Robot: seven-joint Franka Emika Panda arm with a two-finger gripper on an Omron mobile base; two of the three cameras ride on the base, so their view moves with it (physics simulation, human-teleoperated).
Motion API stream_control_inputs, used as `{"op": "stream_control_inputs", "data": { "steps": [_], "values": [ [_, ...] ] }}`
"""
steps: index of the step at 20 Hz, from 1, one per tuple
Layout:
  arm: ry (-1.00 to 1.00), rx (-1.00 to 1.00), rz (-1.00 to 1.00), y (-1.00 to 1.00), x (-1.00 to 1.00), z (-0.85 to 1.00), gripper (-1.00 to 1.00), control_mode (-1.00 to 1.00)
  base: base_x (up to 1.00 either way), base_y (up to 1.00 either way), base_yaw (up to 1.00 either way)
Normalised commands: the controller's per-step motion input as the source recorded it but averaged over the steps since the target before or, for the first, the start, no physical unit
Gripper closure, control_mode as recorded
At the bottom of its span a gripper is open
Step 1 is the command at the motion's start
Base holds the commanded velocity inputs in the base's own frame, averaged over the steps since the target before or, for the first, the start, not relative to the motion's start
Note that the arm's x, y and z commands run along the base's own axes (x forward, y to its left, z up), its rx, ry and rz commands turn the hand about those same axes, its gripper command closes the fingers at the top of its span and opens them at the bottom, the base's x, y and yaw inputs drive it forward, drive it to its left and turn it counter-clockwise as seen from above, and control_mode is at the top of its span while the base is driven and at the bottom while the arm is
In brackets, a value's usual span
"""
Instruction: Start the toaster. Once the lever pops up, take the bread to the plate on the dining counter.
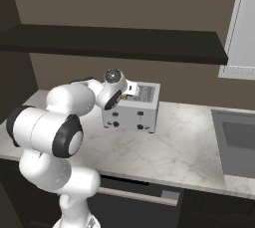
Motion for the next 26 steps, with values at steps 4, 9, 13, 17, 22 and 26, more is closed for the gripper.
{"op": "stream_control_inputs", "data": {
  "steps": [4, 9, 13, 17, 22, 26],
  "values": [
    [0.0, 0.0, 0.0, 0.0, 0.0, 0.0, -1.0, -1.0, 0.0, 0.0, 0.0],
    [0.0, 0.0, 0.0, 0.0, 0.0, 0.0, -1.0, -1.0, 0.0, 0.0, 0.0],
    [0.0, 0.0, 0.0, 0.0, 0.0, 0.0, -1.0, -1.0, 0.0, 0.0, 0.0],
    [0.0, 0.0, 0.0, 0.0, 0.0, 0.0, -1.0, -1.0, 0.0, 0.0, 0.0],
    [0.0, 0.0, 0.0, 0.0, 0.0, 0.0, -1.0, -1.0, 0.0, 0.0, 0.0],
    [0.0, 0.0, 0.0, 0.0, 0.0, 0.0, -1.0, -1.0, 0.0, 0.0, 0.0]
  ]
}}
